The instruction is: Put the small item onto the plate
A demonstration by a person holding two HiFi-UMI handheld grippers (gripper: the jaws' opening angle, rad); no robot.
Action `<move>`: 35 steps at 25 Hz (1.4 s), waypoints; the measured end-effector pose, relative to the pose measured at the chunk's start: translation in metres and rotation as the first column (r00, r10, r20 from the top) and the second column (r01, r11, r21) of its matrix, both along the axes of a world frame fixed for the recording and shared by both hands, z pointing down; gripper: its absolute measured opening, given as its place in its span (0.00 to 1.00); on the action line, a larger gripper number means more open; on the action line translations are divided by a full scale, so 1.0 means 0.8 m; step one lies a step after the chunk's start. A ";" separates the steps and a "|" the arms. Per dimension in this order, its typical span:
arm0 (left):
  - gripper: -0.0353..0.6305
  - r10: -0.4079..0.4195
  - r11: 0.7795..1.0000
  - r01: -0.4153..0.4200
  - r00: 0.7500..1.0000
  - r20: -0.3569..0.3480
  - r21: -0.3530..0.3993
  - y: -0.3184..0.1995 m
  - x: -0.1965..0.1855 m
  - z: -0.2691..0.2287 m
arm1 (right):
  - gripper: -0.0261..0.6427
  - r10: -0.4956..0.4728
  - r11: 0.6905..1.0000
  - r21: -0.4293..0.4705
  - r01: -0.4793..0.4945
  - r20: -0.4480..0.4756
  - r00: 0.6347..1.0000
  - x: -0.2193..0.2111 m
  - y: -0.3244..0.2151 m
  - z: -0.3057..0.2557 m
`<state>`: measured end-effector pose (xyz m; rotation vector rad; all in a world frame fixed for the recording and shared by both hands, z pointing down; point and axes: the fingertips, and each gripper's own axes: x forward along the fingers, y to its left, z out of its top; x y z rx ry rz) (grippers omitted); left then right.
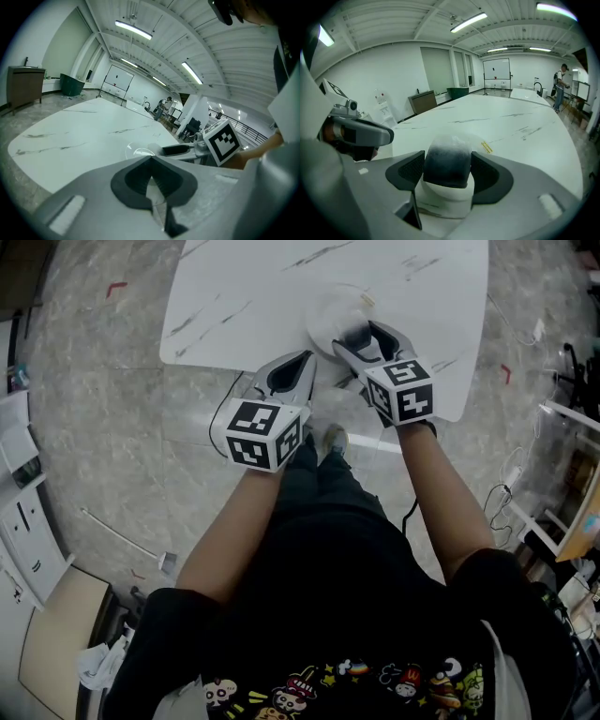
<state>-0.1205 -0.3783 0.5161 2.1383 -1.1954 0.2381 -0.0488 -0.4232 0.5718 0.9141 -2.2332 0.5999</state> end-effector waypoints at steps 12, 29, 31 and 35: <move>0.05 -0.015 1.000 0.014 1.000 -0.025 -0.015 -0.011 -0.027 0.015 | 0.54 -0.030 0.999 0.011 0.032 -0.128 0.991 -0.010 -0.024 0.031; 0.05 0.000 1.000 0.000 0.998 -0.058 -0.008 -0.018 -0.025 0.016 | 0.54 -0.084 0.996 -0.057 0.075 -0.174 0.981 -0.023 -0.034 0.040; 0.05 -0.004 1.000 0.003 0.998 -0.059 -0.009 -0.018 -0.027 0.018 | 0.54 -0.085 0.995 -0.064 0.075 -0.177 0.980 -0.024 -0.034 0.043; 0.05 -0.009 1.000 0.008 0.998 -0.057 -0.010 -0.020 -0.027 0.019 | 0.54 -0.088 0.995 -0.064 0.077 -0.180 0.980 -0.023 -0.037 0.043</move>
